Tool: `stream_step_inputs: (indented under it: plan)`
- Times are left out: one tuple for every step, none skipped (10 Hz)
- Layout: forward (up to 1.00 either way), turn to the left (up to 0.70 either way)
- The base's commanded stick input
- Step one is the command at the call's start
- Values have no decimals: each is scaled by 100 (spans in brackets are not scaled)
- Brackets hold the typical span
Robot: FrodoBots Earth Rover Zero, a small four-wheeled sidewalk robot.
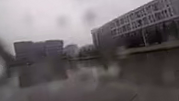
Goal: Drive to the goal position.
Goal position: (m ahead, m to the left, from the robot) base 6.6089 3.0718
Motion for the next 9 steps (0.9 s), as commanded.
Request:
stream_step_inputs:
  plan:
    - [70,14]
    - [70,14]
    - [70,14]
    - [70,14]
    - [70,14]
    - [70,14]
    - [70,14]
    - [70,11]
    - [70,3]
